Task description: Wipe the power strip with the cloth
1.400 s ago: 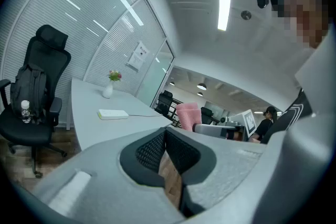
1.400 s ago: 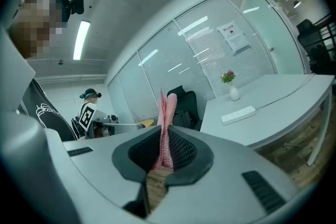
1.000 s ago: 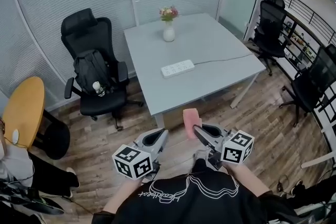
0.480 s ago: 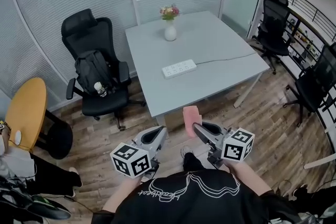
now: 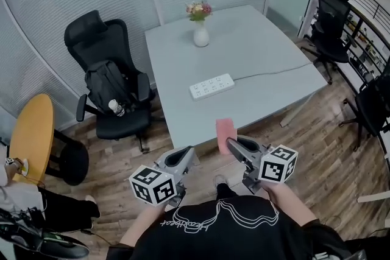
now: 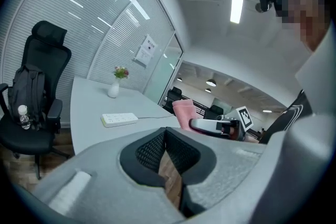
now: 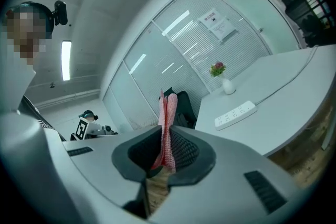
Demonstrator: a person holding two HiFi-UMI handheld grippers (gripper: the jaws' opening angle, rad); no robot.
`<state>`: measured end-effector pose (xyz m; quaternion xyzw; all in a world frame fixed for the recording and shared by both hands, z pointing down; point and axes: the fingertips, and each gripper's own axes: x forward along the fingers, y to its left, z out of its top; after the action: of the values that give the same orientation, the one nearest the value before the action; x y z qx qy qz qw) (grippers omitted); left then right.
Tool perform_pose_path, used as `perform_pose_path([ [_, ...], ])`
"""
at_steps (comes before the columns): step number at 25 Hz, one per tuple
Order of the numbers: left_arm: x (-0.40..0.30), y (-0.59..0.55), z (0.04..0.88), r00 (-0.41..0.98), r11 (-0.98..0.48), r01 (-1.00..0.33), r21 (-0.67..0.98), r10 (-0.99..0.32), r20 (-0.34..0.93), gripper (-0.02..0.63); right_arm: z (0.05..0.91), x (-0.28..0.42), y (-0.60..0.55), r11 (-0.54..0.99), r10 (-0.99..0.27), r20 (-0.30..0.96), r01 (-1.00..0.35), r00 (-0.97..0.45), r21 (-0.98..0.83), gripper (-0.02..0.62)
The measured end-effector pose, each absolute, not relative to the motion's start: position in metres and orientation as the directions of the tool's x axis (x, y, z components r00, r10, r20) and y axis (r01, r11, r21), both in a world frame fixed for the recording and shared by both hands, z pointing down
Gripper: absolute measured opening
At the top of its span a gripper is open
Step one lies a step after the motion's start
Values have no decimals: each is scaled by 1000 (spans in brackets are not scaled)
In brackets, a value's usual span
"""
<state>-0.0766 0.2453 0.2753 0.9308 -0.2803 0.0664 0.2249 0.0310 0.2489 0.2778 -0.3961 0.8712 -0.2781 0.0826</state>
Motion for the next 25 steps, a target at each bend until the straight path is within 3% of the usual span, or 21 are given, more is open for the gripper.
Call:
perform_pose_path([
  [7,-38,153,278,816,-715,-577,394,-508,275,12,282,74,151,517,-739,137,-685,-660,-514,35],
  [16,7,68,278,803,-701,-596,392,-528,276,12,274,126,62,506,-720,90,-609,-689,-611,31],
  [25,-6,39,285,776,-666,-629,402,-568,273,12,280,118,30,495,-691,89,-559,-718,-666,31],
])
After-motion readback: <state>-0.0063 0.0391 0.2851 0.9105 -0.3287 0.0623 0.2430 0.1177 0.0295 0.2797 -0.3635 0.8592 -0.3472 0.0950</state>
